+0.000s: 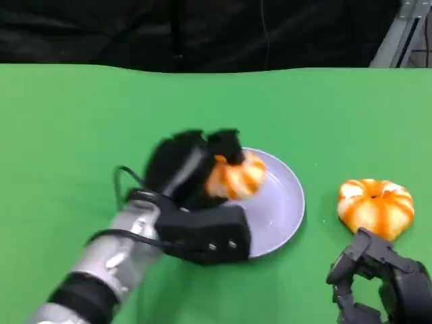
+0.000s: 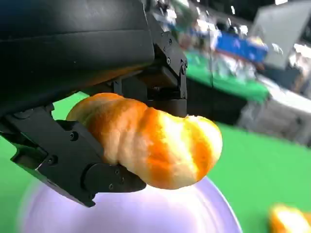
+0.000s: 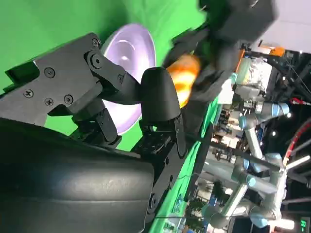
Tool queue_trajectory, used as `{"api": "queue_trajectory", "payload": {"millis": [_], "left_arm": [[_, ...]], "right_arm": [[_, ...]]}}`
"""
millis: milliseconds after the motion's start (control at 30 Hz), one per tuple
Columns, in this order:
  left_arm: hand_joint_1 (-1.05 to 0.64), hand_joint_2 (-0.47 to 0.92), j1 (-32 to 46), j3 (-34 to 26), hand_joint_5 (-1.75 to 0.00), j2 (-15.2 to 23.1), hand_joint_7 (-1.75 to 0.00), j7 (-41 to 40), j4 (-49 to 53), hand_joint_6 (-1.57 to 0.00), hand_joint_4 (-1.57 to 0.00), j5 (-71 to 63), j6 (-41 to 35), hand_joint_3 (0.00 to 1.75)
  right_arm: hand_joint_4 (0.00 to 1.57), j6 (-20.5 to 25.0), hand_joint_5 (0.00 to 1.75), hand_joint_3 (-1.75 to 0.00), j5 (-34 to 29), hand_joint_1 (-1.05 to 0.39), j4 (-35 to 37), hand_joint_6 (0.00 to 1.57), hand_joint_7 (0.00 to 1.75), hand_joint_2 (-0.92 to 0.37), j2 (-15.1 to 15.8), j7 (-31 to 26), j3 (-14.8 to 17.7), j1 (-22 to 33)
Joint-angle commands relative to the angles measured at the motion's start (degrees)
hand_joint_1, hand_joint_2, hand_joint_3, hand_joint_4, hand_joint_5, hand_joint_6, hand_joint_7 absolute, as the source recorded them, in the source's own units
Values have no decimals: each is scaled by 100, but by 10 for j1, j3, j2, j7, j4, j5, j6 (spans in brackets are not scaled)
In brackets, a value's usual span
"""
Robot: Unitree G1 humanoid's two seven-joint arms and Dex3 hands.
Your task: Grasp the bread from the table and place it into the plate.
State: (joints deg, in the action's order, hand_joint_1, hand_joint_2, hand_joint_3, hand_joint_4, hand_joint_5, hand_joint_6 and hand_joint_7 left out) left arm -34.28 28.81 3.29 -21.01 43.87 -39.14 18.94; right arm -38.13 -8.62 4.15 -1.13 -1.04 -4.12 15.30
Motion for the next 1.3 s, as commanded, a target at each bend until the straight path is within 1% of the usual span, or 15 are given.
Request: {"api": "queue_trajectory", "payload": {"millis": [33,333,1100,1133,1167,1200,1233,1267,1300], "left_arm": [[-2,66,-24,5,-175,-9,-161,-21,31,-70,-75,-5,24,67],[-2,67,-31,7,-175,-10,-160,-29,46,-70,-75,-5,33,63],[-2,70,-32,6,-175,-10,-160,-30,49,-70,-75,-5,34,59],[-2,70,-35,7,-175,-16,-160,-13,73,-70,-75,4,43,58],[-6,81,-37,8,-131,-20,-107,0,93,-78,-76,11,50,39],[-8,86,-40,9,-111,-23,-73,8,108,-89,-80,15,56,28],[-9,90,-42,9,-98,-25,-50,12,119,-97,-82,18,61,21],[-9,91,-44,8,-93,-26,-42,11,124,-99,-83,18,64,19],[-9,91,-46,8,-91,-26,-38,11,128,-101,-84,18,67,18]], "right_arm": [[84,4,175,-114,-3,-10,-8,74,162,-54,2,-9,2,4],[84,5,175,-115,-3,-10,-9,74,161,-54,3,-12,1,4],[84,5,175,-116,-3,-10,-9,74,161,-53,4,-13,0,4],[84,4,175,-116,-4,-10,-8,74,161,-53,2,-14,0,4],[83,2,175,-115,-5,-11,-8,74,160,-54,2,-16,-1,3],[83,2,175,-114,-6,-11,-8,73,160,-54,1,-17,-1,3],[83,1,175,-114,-6,-11,-8,73,160,-54,1,-18,-1,3],[83,1,175,-113,-7,-11,-8,73,160,-55,1,-18,-1,3],[83,1,175,-113,-7,-11,-8,73,160,-55,1,-18,-2,3]]}}
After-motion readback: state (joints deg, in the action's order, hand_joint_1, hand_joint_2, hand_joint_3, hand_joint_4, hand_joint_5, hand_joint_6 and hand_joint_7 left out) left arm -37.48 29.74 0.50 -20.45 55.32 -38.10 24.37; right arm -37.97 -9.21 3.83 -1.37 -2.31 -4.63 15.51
